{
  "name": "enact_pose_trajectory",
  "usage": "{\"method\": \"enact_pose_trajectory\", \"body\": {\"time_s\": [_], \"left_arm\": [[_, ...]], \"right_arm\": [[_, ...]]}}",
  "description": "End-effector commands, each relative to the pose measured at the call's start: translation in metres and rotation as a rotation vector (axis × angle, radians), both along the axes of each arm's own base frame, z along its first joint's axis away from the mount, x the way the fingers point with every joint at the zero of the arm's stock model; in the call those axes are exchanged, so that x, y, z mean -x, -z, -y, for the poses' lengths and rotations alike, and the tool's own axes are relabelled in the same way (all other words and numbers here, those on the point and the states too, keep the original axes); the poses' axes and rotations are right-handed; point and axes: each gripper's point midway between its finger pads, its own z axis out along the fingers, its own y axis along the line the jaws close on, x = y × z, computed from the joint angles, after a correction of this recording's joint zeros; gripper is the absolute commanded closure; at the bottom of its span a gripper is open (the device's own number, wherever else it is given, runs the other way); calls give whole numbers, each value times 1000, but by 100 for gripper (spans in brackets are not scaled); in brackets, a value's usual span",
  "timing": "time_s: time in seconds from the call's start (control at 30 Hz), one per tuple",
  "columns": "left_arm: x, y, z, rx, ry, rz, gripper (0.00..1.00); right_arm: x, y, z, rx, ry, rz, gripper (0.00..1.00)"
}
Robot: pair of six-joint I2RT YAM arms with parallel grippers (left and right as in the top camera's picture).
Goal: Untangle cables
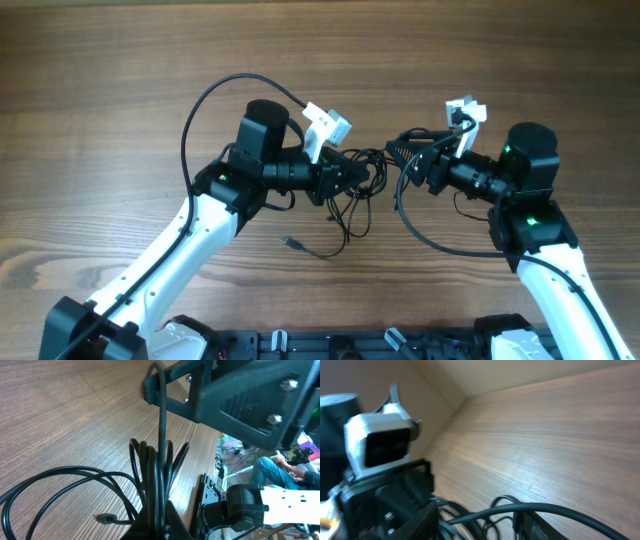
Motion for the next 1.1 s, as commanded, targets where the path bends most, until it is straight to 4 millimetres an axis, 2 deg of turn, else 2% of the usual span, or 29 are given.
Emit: {"method": "enact_pose_trajectory", "body": {"time_s": [0.0,0.07,0.13,0.17,0.23,0.33,0.4,0.43,0.53,0.57,0.63,0.7,0.73,0.8,0.83,0.93,1.07], "left_arm": [[3,-13,0,28,34,54,96],[4,-12,0,22,45,81,96],[-6,-4,-6,-26,2,123,96],[-16,2,-11,-69,-55,132,96],[-63,21,-44,-244,-330,184,96],[-90,24,-69,-294,-575,134,96],[-94,22,-71,-253,-653,63,92],[-92,19,-64,-211,-645,23,90],[-75,12,-40,-151,-527,0,81],[-71,14,-37,-158,-515,-6,73],[-64,21,-35,-183,-499,-33,65],[-55,31,-36,-223,-485,-65,50],[-52,36,-39,-252,-469,-57,50],[-58,48,-56,-339,-522,-28,57],[-64,53,-68,-384,-578,-21,58],[-85,63,-115,-496,-792,-17,54],[-103,72,-158,-472,-1006,-145,45]], "right_arm": [[-6,0,3,-10,41,-31,51],[-6,8,3,-7,42,-65,51],[-8,20,7,11,76,-116,51],[-9,27,11,19,112,-156,50],[-8,63,31,50,275,-368,50],[4,95,44,79,383,-556,50],[10,106,46,99,392,-610,50],[11,109,46,104,391,-624,49],[10,110,44,97,377,-628,48],[9,104,38,76,337,-601,47],[8,87,22,47,211,-508,46],[6,76,15,21,159,-456,45],[5,75,15,20,160,-447,45],[3,73,15,24,156,-426,44],[2,73,16,29,161,-422,44],[2,76,17,49,159,-411,44],[4,87,20,67,174,-457,44]]}}
